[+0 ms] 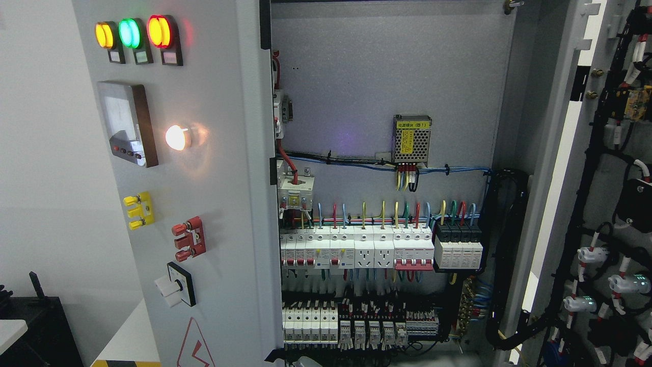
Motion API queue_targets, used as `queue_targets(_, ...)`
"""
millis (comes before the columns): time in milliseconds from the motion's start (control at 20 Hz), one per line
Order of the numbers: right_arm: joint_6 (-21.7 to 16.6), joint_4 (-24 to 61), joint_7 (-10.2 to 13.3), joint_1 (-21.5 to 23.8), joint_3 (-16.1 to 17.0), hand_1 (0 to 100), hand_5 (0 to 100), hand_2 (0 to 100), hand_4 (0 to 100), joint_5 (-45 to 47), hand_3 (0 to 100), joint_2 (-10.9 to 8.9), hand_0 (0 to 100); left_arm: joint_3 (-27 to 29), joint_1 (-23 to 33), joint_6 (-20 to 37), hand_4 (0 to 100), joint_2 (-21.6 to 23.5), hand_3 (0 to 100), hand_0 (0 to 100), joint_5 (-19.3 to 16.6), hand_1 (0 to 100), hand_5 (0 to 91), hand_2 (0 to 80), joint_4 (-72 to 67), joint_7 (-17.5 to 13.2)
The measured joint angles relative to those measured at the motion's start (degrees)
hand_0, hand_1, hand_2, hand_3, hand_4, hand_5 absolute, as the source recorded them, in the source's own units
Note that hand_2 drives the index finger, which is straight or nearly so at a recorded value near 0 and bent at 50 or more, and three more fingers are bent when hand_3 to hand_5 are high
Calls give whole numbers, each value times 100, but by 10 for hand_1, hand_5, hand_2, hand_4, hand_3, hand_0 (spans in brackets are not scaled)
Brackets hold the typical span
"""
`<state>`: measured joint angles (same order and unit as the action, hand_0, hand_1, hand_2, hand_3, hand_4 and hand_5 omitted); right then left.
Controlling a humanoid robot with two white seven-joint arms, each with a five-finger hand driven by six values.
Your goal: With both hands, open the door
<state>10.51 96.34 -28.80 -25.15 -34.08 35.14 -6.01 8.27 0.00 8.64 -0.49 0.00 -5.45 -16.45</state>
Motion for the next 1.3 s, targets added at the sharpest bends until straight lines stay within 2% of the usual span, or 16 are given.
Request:
queue_targets(1152, -43, 89, -82, -99, -371, 0, 0, 0, 0, 140, 0, 6, 0, 0, 0, 0, 42, 34, 0, 0, 0, 0, 0, 0, 1, 29)
queue_targets(1302, -44, 90, -6, -100, -424, 0, 0, 0, 0, 128, 0, 15, 0, 0, 0, 0, 42, 8, 0, 0, 0, 0, 0, 0, 0, 39)
